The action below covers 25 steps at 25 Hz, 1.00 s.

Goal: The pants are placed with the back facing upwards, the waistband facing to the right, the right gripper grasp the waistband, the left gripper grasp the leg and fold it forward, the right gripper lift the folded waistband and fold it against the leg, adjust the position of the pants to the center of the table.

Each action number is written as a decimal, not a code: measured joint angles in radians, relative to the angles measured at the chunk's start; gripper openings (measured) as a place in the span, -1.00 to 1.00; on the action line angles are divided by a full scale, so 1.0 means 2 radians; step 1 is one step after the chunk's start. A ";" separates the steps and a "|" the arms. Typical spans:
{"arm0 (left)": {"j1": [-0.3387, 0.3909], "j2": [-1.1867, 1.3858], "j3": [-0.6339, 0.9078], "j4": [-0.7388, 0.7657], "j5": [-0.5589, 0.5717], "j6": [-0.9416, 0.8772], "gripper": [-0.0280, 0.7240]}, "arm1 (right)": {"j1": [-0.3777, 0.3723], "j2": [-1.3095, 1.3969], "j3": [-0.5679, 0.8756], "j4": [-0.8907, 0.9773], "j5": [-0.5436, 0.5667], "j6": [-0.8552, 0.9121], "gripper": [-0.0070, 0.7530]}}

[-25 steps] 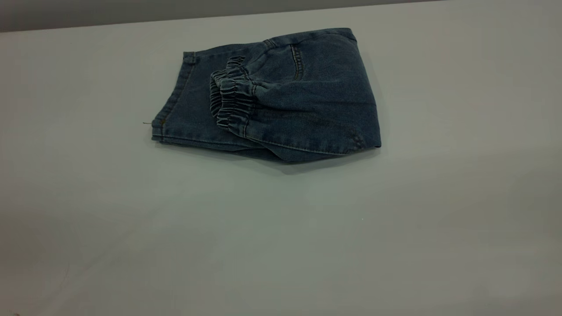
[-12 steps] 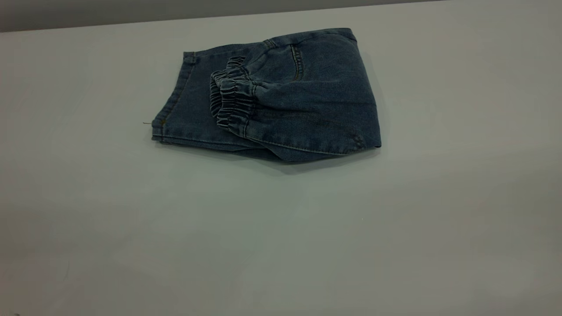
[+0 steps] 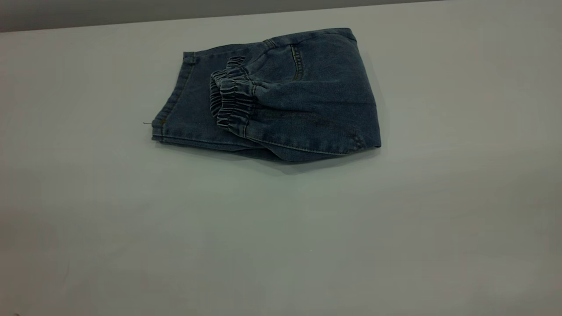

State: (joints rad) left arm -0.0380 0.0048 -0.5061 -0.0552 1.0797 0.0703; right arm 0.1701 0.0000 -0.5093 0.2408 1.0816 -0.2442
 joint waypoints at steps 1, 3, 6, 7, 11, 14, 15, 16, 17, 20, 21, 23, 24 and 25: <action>0.003 -0.003 0.000 0.000 0.000 0.000 0.42 | 0.000 0.000 0.000 0.000 0.000 0.000 0.56; 0.004 -0.003 0.000 0.000 0.001 0.000 0.42 | -0.002 0.000 0.000 0.000 0.000 0.000 0.56; 0.004 -0.003 0.000 0.000 0.001 0.000 0.42 | -0.015 0.000 0.000 -0.001 0.000 0.000 0.56; 0.004 -0.002 0.000 0.000 0.001 0.000 0.42 | -0.019 0.000 0.000 -0.001 0.000 0.000 0.56; 0.004 -0.002 0.000 0.000 0.002 0.001 0.42 | -0.021 0.000 0.000 -0.001 0.000 0.000 0.56; 0.005 -0.002 0.000 0.000 0.002 0.001 0.42 | -0.023 0.000 0.000 -0.001 0.000 0.000 0.56; 0.009 -0.002 0.000 0.000 0.002 0.001 0.42 | -0.026 0.000 0.000 0.000 0.000 0.000 0.56; 0.013 -0.002 0.000 0.000 0.002 0.001 0.42 | -0.027 0.000 0.000 -0.001 0.000 0.000 0.56; 0.019 -0.002 0.000 0.000 0.002 0.001 0.42 | -0.029 0.000 0.000 0.000 0.000 0.000 0.56; 0.033 -0.002 0.000 0.000 0.002 0.001 0.42 | -0.031 0.000 0.000 -0.001 0.000 0.000 0.56; 0.033 -0.002 0.000 0.001 0.002 0.001 0.42 | -0.031 0.000 0.000 0.000 0.000 0.000 0.56; 0.032 -0.002 0.000 0.001 0.002 0.001 0.42 | -0.031 0.000 0.000 0.000 0.000 0.000 0.56; 0.032 -0.002 0.000 0.001 0.002 0.001 0.42 | -0.031 0.000 0.000 0.000 0.000 0.000 0.56; 0.032 -0.002 0.000 0.001 0.002 0.001 0.42 | -0.031 0.000 0.000 0.000 0.000 0.000 0.56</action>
State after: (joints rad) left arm 0.0258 0.0000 -0.5061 -0.0541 1.0827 0.0713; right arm 0.1076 0.0000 -0.5093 0.2400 1.0806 -0.2442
